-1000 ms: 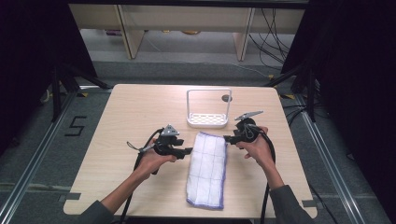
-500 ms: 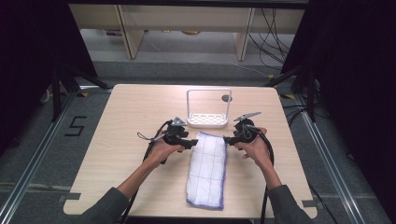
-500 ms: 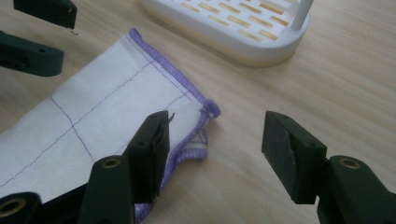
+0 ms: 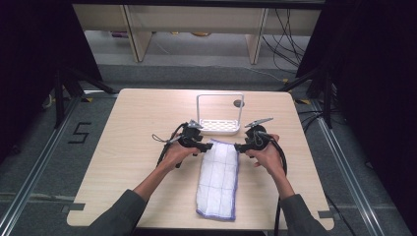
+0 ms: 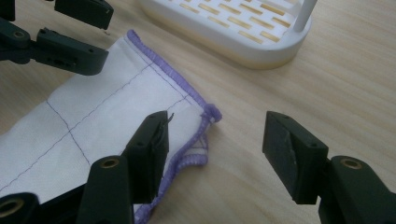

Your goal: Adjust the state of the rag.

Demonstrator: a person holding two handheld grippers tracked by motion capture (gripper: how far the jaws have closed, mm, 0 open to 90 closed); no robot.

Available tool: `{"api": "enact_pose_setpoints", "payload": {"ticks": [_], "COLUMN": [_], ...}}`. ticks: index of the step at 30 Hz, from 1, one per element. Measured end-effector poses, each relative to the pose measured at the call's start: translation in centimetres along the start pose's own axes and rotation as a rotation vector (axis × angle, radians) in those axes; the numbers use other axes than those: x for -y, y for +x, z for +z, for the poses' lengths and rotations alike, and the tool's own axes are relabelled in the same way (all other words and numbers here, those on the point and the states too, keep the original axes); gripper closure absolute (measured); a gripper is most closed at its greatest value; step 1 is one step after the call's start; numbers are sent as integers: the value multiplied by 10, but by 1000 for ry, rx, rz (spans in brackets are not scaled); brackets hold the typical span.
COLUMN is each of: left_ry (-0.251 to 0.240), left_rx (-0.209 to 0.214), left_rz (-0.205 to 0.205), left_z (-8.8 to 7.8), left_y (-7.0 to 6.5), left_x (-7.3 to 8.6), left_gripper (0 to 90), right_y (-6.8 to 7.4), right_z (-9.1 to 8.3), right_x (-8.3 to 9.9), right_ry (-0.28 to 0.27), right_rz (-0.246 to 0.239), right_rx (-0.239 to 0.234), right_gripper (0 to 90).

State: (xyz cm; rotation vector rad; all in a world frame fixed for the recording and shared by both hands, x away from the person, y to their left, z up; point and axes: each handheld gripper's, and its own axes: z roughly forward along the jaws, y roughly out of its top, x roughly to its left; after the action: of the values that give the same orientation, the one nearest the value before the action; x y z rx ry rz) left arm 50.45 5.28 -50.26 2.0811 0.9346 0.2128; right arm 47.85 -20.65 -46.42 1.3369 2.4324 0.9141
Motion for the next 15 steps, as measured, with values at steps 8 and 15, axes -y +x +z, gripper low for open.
{"api": "enact_pose_setpoints", "payload": {"ticks": [8,15], "left_ry": [13,6], "left_rx": [-7,-22], "left_rz": [12,16], "left_z": [9,14], "left_y": [-3,-4], "left_x": [-2,-3], "left_gripper": [412,452], "right_y": [0,0], "right_z": [0,0], "right_x": [-1,-1], "right_ry": [5,-4], "right_rz": [10,16], "right_rx": [0,-2], "right_gripper": [413,409]}}
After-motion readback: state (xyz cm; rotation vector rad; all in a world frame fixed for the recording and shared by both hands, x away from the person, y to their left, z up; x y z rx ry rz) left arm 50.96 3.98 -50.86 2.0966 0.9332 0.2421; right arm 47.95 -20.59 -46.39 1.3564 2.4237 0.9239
